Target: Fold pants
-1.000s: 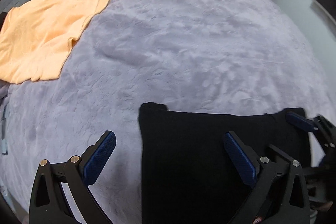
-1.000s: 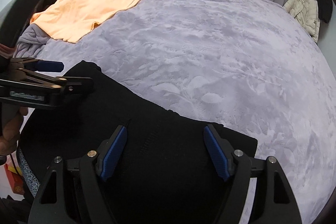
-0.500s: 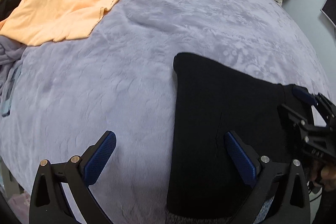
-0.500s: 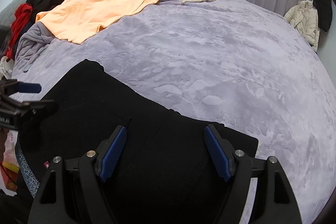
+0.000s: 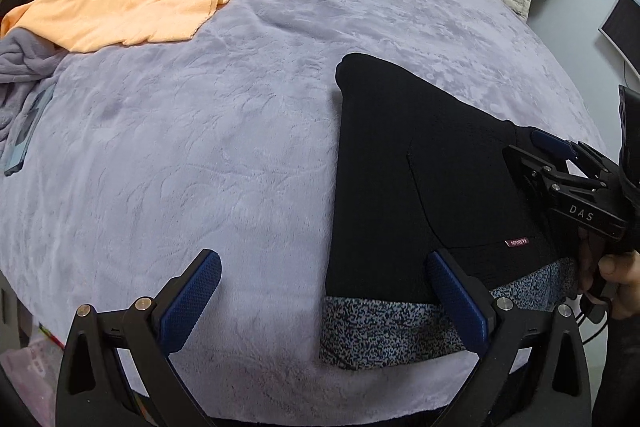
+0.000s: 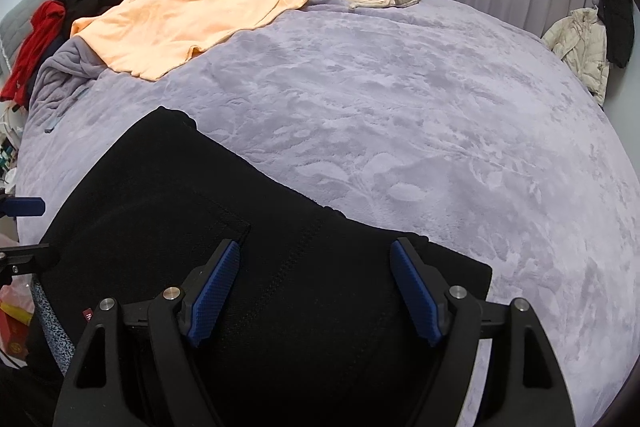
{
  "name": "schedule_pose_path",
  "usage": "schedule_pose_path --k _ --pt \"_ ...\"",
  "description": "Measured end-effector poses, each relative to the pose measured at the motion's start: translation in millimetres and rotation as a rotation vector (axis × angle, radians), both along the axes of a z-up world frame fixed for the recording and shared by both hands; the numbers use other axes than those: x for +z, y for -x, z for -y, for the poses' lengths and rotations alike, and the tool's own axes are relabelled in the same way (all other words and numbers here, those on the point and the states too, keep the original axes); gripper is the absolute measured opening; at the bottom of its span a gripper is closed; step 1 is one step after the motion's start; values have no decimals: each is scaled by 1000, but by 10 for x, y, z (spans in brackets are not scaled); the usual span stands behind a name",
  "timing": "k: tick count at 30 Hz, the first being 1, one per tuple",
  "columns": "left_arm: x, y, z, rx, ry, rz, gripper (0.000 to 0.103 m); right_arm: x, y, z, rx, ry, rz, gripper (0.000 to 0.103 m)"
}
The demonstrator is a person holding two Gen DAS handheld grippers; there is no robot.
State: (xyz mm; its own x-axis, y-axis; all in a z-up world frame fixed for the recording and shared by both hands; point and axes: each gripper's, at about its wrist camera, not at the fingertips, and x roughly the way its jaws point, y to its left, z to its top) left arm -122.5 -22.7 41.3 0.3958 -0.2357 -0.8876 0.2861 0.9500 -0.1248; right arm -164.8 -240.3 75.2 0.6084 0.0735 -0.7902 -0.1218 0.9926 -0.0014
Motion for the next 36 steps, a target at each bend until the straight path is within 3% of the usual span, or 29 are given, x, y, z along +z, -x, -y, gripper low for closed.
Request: schedule_pose_path --k 2,6,10,14,16,19,23,27,31,34,36 --pt "-4 -11 16 -8 -24 13 103 162 122 -74 -37 11 6 81" --pt "0 -20 42 -4 -42 18 103 450 668 -559 82 76 118 87" --pt "-3 58 132 -13 -84 71 103 152 878 -796 77 212 54 87" --pt "-87 39 70 -18 -44 42 103 66 1075 -315 -39 93 36 87" --pt "-93 20 66 -30 -34 36 103 70 1146 -87 -99 116 17 87" --pt "-15 41 100 -37 -43 49 103 83 1246 178 -113 -30 -12 87" --pt "262 216 161 -87 -4 100 103 230 1428 15 -85 71 43 87" --pt "91 254 324 -113 -158 109 103 149 1445 36 -104 118 15 87" --pt "-117 112 152 -79 -42 -24 103 30 1432 240 -137 20 -46 87" --pt "23 106 109 -71 5 -21 103 193 1487 265 -120 -5 -13 87" --pt "158 78 169 -106 42 -1 103 377 1482 290 -50 -68 45 87"
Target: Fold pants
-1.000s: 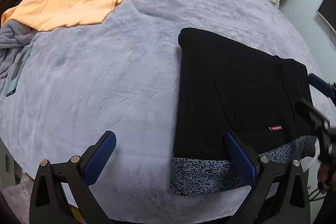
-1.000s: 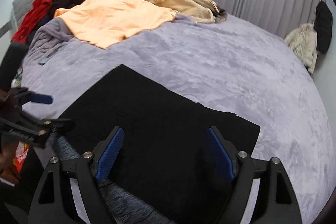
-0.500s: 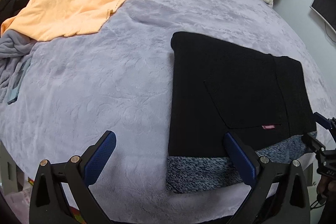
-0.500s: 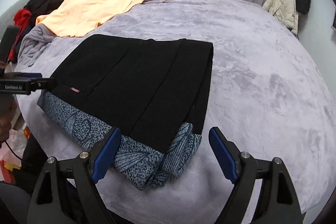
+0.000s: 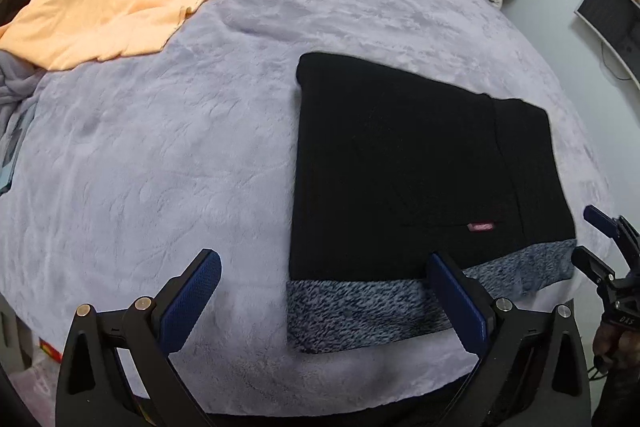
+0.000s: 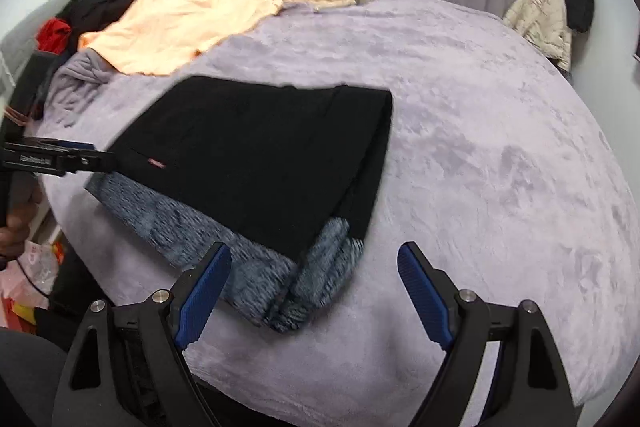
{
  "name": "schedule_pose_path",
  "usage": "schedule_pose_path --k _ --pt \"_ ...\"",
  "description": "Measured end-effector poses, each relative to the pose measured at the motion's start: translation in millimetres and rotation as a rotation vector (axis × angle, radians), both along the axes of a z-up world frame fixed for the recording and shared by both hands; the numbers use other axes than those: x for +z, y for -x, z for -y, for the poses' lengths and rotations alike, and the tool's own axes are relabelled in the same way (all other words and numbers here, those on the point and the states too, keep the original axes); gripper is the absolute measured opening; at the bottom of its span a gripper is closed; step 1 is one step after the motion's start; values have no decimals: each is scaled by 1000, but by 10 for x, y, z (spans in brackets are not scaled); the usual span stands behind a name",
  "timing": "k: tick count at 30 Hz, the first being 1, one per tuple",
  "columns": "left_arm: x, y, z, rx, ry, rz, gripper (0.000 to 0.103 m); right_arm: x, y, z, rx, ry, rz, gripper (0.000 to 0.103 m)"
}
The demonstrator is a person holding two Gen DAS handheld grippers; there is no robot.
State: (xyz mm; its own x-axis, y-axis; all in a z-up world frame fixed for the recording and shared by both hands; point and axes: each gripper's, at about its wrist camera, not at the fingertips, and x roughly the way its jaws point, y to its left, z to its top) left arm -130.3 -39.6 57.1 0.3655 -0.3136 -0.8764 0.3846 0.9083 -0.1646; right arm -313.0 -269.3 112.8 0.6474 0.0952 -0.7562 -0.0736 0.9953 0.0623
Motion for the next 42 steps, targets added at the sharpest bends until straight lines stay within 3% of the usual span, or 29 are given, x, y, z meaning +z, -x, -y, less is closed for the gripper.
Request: schedule_pose_path --k 3,5,7,11,16,21,24,26,29,33,38,42 --pt "83 -83 223 -74 3 27 103 197 -196 -25 252 -81 56 88" --pt "38 -93 384 -134 -5 15 103 215 -401 -36 389 -41 85 88" --pt "-16 -63 487 -171 -11 1 103 163 -691 7 468 -56 37 88" --pt "-9 13 542 -196 -65 51 103 46 -1121 115 548 -105 -35 88" --pt "287 42 533 -272 4 125 103 -282 -1311 96 582 47 -108 89" --pt "406 8 804 -529 -18 222 103 -323 -1212 164 561 26 -56 92" --pt "382 -267 1029 -657 -15 197 103 -362 -1184 135 558 58 -29 94" --pt "235 -482 1131 -723 -20 119 103 -360 -1194 138 554 55 -29 94" --pt "-108 -715 1131 -725 -96 -1 103 -348 -1202 140 547 53 -30 94" --pt "-36 -506 874 -753 -66 64 103 -331 -1144 158 550 45 -27 94" --pt "99 -232 615 -771 -110 118 103 -200 -1035 136 562 80 -84 96" --pt "336 -2 687 -853 -51 163 103 56 -830 -123 687 75 -15 96"
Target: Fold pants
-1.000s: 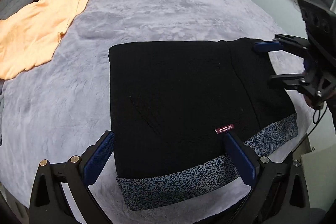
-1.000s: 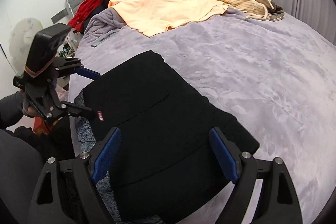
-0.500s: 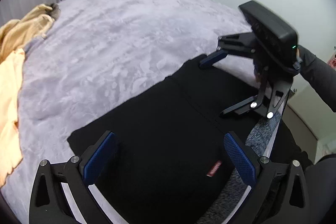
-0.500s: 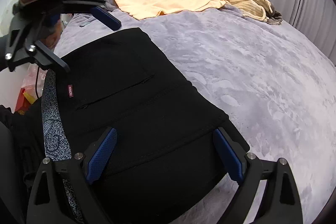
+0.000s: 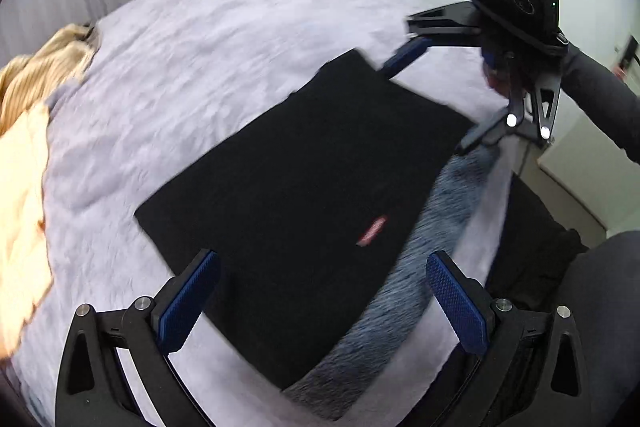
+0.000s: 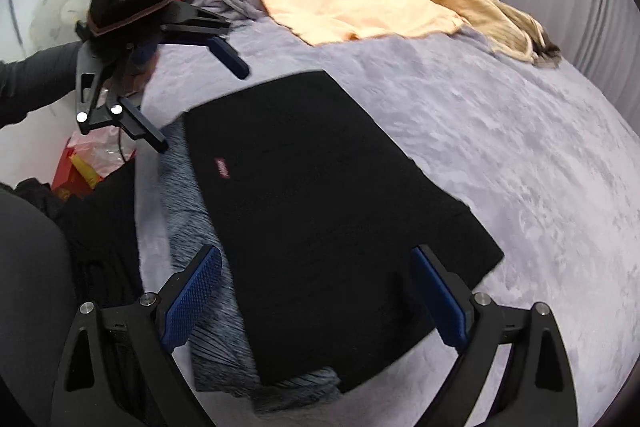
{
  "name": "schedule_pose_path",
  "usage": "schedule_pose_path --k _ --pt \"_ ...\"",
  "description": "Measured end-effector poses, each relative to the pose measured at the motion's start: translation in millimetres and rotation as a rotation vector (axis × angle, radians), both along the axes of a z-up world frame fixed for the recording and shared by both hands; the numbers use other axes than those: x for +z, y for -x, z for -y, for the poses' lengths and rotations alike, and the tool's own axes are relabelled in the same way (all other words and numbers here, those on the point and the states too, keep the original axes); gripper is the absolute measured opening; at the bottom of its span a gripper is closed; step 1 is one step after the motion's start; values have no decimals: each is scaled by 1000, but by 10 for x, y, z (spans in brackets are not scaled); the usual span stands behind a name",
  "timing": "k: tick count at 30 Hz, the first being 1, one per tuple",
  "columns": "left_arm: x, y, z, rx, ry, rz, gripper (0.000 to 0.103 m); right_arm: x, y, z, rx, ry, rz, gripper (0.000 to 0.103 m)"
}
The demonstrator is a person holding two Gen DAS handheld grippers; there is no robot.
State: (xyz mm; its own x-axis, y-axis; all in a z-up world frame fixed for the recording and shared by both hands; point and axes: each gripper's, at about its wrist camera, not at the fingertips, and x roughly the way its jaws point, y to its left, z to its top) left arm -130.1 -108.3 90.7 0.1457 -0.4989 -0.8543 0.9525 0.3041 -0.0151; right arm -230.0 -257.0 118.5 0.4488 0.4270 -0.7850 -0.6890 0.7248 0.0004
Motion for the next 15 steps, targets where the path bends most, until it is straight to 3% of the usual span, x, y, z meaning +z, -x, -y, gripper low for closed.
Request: schedule_pose_path --k 3,7,15 --pt "-135 102 247 -54 -70 52 103 22 32 -296 63 79 61 96" --pt "-447 75 340 -49 -174 68 103 -283 -70 -403 73 172 -23 96" --pt "-451 195 139 -53 -168 132 103 -373 58 -19 35 115 -25 96"
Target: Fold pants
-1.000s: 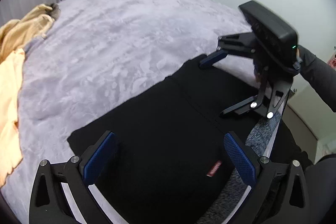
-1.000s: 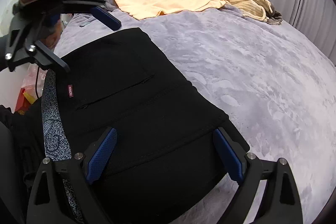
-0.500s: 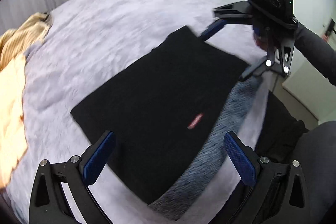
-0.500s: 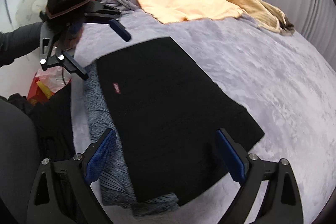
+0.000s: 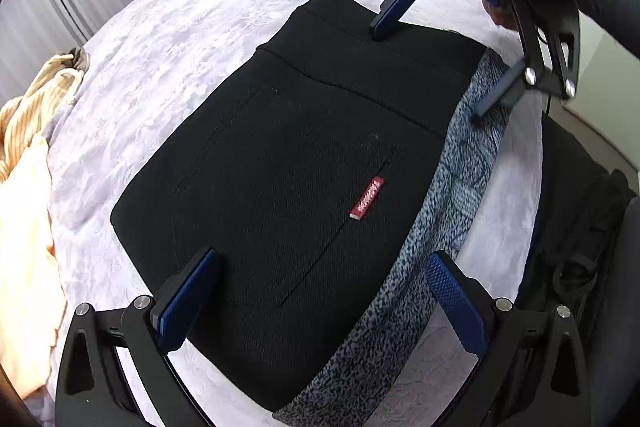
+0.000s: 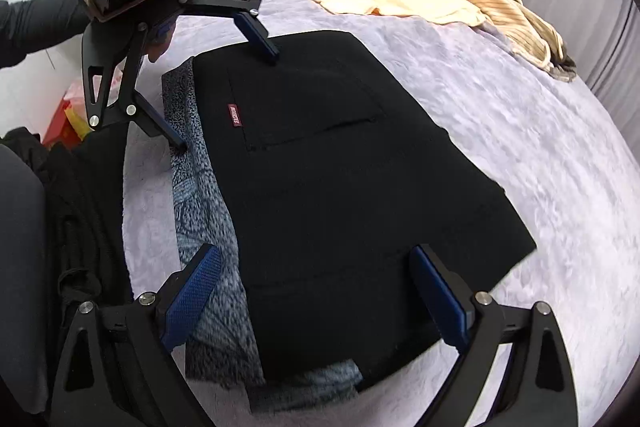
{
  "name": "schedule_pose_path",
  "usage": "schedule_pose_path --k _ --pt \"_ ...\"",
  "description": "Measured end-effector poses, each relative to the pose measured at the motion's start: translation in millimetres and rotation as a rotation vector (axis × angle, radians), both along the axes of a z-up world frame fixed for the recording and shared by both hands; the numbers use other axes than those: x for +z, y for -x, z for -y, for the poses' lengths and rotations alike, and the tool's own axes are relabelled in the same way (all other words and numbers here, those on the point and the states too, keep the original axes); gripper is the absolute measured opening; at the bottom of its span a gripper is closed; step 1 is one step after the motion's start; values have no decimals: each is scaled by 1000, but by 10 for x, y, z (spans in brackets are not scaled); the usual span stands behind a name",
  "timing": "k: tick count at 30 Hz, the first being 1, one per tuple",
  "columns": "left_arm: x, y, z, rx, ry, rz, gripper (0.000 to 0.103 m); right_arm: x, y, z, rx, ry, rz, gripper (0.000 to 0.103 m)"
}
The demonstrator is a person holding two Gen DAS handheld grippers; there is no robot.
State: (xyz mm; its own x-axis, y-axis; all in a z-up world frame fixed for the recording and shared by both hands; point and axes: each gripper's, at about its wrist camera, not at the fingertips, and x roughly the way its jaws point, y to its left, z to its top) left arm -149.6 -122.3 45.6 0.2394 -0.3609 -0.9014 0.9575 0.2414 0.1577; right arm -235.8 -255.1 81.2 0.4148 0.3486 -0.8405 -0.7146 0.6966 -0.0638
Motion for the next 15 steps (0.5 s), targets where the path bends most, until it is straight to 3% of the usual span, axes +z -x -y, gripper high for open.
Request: schedule_pose_path --k 5,8,12,15 --pt "4 165 -204 -11 -19 39 103 -13 60 169 -24 -14 -24 97" --pt "62 193 -403 34 -28 60 103 -21 76 246 -87 1 -66 103" --pt "326 11 -910 216 135 -64 103 190 257 554 -256 -168 -42 103" --pt "389 -315 -1244 412 276 -210 103 299 377 864 -420 -325 -18 103"
